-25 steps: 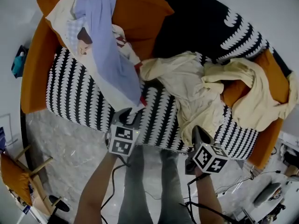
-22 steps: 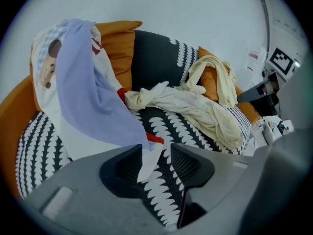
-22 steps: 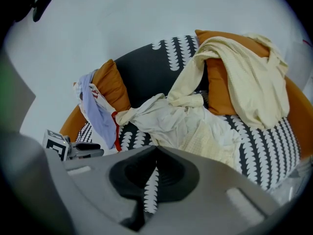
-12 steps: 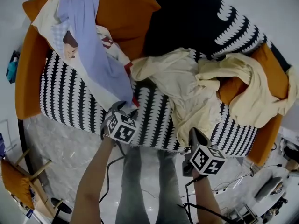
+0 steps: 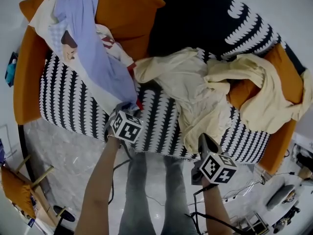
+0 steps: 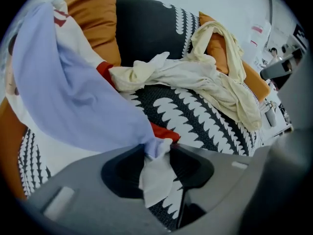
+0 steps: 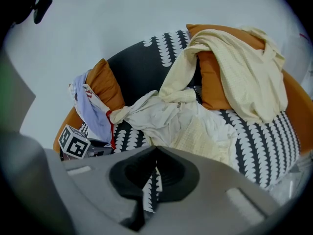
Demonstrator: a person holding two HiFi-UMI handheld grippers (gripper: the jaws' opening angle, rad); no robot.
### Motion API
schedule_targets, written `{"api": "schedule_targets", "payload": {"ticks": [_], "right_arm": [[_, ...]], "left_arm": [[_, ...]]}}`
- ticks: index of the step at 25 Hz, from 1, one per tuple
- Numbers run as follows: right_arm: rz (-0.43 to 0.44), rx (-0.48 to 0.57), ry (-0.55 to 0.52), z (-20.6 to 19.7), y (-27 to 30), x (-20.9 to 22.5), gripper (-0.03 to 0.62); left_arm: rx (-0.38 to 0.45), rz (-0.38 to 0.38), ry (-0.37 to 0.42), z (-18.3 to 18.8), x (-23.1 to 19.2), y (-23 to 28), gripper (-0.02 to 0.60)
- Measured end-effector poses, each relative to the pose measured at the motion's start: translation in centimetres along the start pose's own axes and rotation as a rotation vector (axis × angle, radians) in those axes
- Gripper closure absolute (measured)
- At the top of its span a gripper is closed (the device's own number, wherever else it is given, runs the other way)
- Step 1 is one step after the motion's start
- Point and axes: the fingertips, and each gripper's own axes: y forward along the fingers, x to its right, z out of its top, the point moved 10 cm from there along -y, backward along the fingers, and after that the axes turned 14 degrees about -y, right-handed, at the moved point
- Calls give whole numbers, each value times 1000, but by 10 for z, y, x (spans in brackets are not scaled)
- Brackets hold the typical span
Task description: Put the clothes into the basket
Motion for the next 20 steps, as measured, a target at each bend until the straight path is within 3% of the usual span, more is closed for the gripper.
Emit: {"api": "schedule_targets", "payload": {"ticks": [2, 9, 15, 20], "right_arm": [[2, -2, 3, -2, 1, -1, 591], [8, 16, 6, 0, -4, -8, 591], [5, 49, 11, 7, -15, -11, 591], [32, 81, 35, 16, -34, -19, 591]], "left_arm": [[-9, 0, -12, 1, -6, 1, 445], [-15, -16, -68, 5, -17, 1, 518], [15, -16, -167, 4, -17, -12, 538], [90, -28, -233, 9, -11, -44, 543]]}}
